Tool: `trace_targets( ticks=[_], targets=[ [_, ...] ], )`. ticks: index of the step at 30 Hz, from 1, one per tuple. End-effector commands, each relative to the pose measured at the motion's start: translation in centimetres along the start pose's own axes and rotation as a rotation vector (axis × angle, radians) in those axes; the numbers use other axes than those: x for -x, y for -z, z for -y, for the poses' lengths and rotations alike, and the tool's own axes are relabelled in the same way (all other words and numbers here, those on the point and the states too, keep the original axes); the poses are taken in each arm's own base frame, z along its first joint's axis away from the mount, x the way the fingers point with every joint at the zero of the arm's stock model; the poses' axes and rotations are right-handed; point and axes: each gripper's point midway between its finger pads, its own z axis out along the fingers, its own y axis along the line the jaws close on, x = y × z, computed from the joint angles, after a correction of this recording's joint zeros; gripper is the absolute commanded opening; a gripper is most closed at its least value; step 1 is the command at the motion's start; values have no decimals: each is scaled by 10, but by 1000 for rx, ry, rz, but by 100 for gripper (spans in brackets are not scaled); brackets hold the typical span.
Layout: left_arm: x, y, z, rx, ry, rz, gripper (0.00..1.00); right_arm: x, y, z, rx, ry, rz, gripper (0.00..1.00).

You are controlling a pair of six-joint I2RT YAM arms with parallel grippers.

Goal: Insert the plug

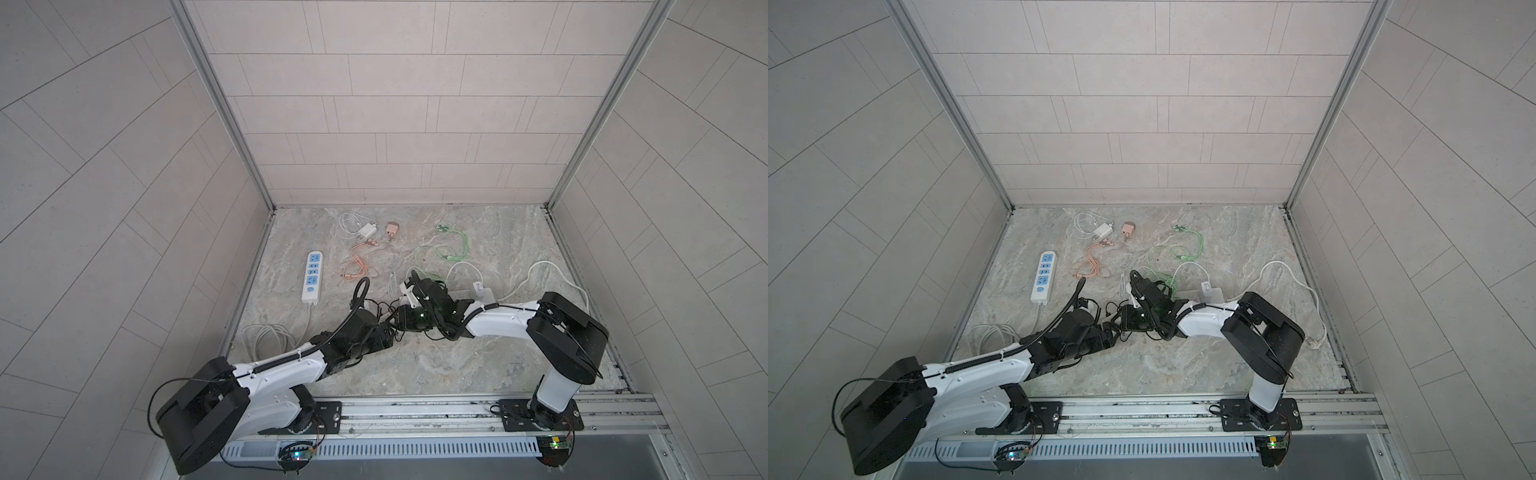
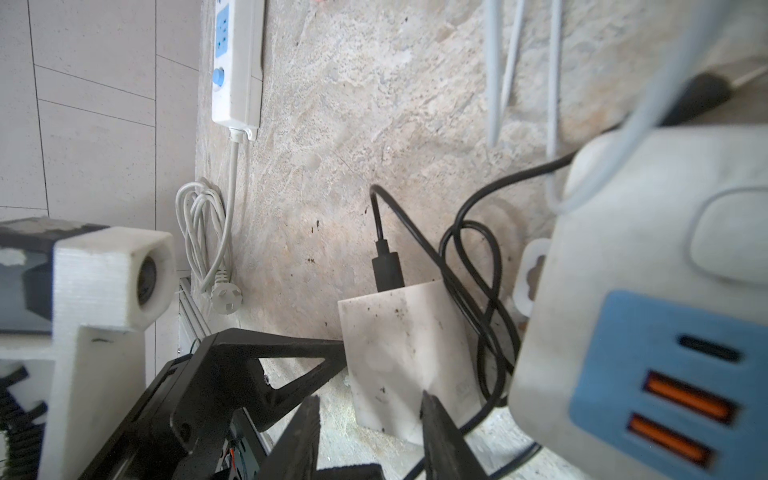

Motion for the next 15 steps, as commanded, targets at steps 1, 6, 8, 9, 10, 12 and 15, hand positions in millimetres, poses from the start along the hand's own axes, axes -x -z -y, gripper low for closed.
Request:
trace_targets(
  ticks=[1,6,8,9,10,12,15],
  targets=[
    [5,1,-5,13,22,40,84,-11,-2,13,-66,33,-56,41],
    [8,6,-9,16,32,69,84,-11,1,24,-93,20,-63,41],
    [5,8,-18,33,39,74,84,-12,1,26,-100,19,-60,41],
    [5,9,-19,31,42,78,84,-12,0,28,-99,16,-63,41],
    [5,10,-20,29,44,83,84,-14,-2,28,-95,12,-66,41],
    [4,12,-22,37,44,84,84,-16,-6,29,-88,6,-73,41],
    [2,13,-23,32,39,77,83,-20,-12,28,-60,-12,-80,41]
  ],
)
